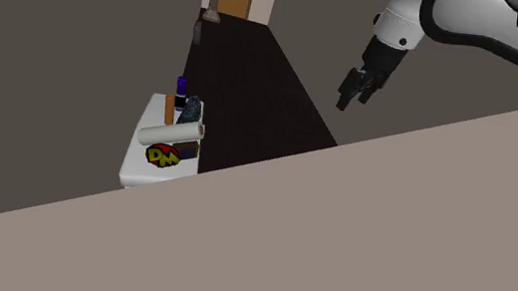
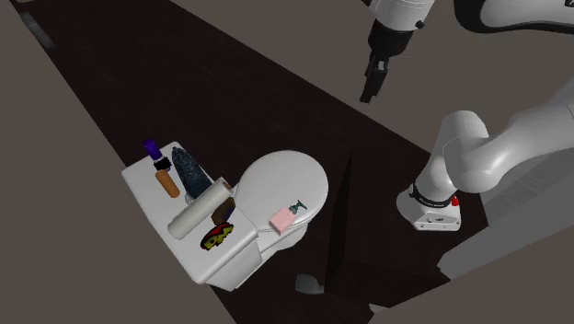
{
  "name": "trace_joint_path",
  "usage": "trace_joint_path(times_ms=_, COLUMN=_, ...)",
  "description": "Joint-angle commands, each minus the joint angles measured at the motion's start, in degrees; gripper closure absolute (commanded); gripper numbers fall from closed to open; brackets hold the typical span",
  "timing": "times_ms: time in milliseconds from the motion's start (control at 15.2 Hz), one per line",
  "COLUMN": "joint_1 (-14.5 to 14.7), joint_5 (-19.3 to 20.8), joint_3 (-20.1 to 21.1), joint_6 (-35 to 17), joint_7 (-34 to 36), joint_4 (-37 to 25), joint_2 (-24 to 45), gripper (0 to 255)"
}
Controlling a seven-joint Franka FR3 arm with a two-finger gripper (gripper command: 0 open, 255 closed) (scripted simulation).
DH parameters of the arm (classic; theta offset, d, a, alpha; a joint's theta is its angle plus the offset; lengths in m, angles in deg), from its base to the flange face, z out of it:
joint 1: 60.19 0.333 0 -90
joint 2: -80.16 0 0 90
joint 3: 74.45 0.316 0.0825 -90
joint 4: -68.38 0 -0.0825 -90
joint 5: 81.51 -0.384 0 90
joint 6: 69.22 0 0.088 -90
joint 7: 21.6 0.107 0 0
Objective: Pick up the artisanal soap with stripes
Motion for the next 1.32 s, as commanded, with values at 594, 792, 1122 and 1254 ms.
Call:
trace_joint_path(times_ms=594, joint_1=3.85, joint_5=-0.46, joint_3=-3.9, joint_6=-16.29, joint_7=-11.01, joint_4=2.4, joint_2=13.74, gripper=0)
trace_joint_path(times_ms=792, joint_1=5.15, joint_5=-1.13, joint_3=-4.85, joint_6=-21.1, joint_7=-14.83, joint_4=1.76, joint_2=19.23, gripper=0)
trace_joint_path(times_ms=1122, joint_1=7.37, joint_5=-2.87, joint_3=-6.03, joint_6=-28.06, joint_7=-21.39, joint_4=-0.75, joint_2=28.96, gripper=0)
trace_joint_path(times_ms=1254, joint_1=8.19, joint_5=-3.79, joint_3=-6.27, joint_6=-30.43, joint_7=-24.1, joint_4=-2.24, joint_2=32.97, gripper=0)
